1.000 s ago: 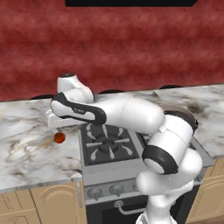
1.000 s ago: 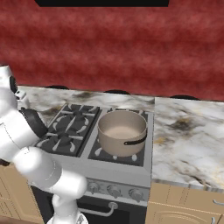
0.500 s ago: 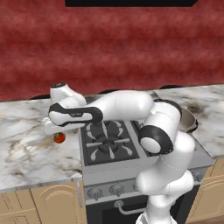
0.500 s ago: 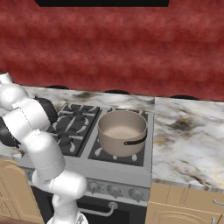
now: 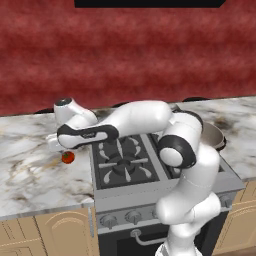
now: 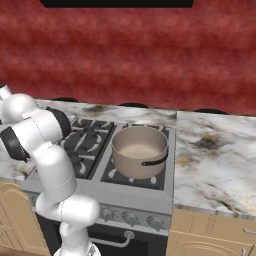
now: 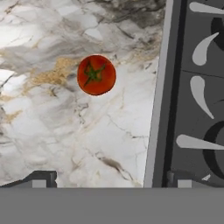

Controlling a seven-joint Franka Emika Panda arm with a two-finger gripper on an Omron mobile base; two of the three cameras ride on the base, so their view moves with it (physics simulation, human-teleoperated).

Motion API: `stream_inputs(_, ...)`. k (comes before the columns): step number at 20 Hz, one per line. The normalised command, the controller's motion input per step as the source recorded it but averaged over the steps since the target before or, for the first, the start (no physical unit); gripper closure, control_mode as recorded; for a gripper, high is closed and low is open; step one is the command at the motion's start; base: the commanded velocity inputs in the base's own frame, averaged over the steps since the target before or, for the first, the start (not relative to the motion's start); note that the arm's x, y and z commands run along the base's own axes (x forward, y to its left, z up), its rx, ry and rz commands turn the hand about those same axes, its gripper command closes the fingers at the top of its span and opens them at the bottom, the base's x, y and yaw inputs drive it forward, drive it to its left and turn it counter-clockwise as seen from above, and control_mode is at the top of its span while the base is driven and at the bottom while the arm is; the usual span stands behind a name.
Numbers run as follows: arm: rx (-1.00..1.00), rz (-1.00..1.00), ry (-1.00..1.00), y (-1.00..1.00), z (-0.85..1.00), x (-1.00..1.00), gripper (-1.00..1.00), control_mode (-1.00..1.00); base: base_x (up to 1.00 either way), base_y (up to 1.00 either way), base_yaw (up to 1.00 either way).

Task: Turn on the burner for the pot on the stove. Wait thirty seconds for the pot to heat up. Then add the tomato to the pot.

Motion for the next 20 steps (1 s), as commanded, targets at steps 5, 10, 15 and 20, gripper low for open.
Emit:
stream_inputs(5,0.01,0.0,-0.09,0.0,-0.31,0.33,-1.0,-1.0,0.0,0.0,0.0)
stream_inputs(10,0.05,0.0,0.02,0.01,-0.14,0.32,-1.0,-1.0,0.0,0.0,0.0)
stream_inputs(15,0.02,-0.01,0.11,0.08,-0.01,0.41,-1.0,-1.0,0.0,0.0,0.0)
stream_inputs(20,0.0,0.0,0.15,0.1,-0.1,0.33,-1.0,-1.0,0.0,0.0,0.0)
